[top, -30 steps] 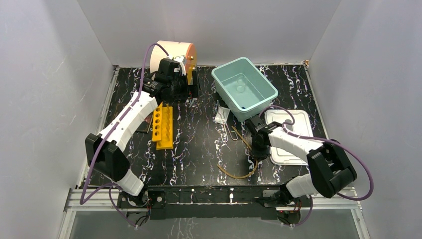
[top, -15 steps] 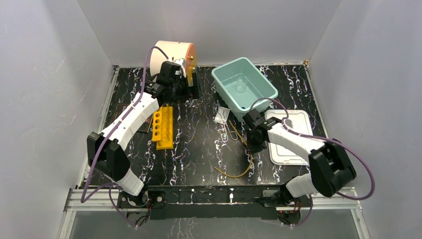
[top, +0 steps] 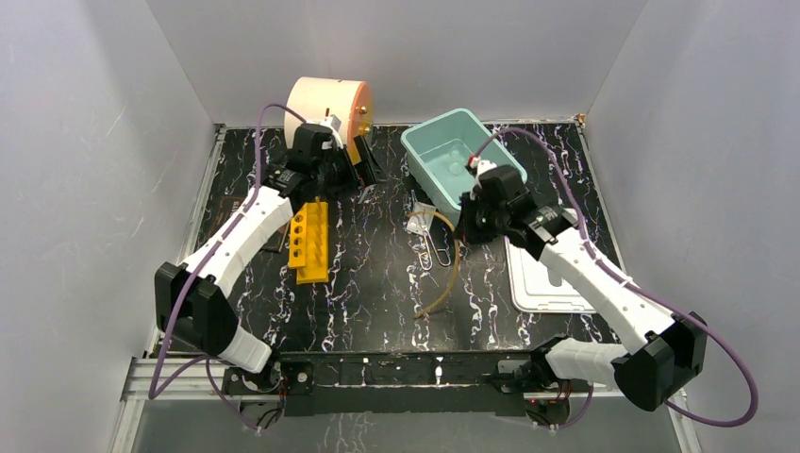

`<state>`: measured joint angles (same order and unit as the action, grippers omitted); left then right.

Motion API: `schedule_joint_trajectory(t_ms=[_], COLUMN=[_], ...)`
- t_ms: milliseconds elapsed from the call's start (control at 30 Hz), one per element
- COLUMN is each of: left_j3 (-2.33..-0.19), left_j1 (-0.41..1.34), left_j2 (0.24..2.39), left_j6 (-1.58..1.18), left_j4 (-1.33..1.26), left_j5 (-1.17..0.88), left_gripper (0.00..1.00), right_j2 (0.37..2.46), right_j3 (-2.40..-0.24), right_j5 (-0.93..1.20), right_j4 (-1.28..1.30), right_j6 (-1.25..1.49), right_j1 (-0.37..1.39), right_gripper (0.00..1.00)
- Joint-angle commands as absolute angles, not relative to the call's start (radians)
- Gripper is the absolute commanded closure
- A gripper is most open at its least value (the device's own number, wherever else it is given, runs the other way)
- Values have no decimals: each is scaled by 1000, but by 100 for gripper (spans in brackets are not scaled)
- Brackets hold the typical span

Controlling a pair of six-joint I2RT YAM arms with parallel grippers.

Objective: Organize the chemistry lab equipment

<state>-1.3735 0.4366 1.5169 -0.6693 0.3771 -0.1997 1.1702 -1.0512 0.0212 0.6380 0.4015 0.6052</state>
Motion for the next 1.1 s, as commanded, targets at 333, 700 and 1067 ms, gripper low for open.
schedule_joint_trajectory(t_ms=[333,700,1067], left_j3=[-1342,-1330,-1321], left_j1=[332,332,333], left_j2=[1368,1373,1378], left_j6=[-805,-778,-770], left_j4=[412,384,373], left_j5=[-129,-162,-171], left_gripper=[2,2,2], right_j2=[1432,1592,1641], right_j3=[-1824,-2054,-1972], right_j5=[-97,-177,-164], right_j4=[687,598,488], right_j6=[154,104,93], right_j1=[592,403,334], right_gripper=[100,100,100])
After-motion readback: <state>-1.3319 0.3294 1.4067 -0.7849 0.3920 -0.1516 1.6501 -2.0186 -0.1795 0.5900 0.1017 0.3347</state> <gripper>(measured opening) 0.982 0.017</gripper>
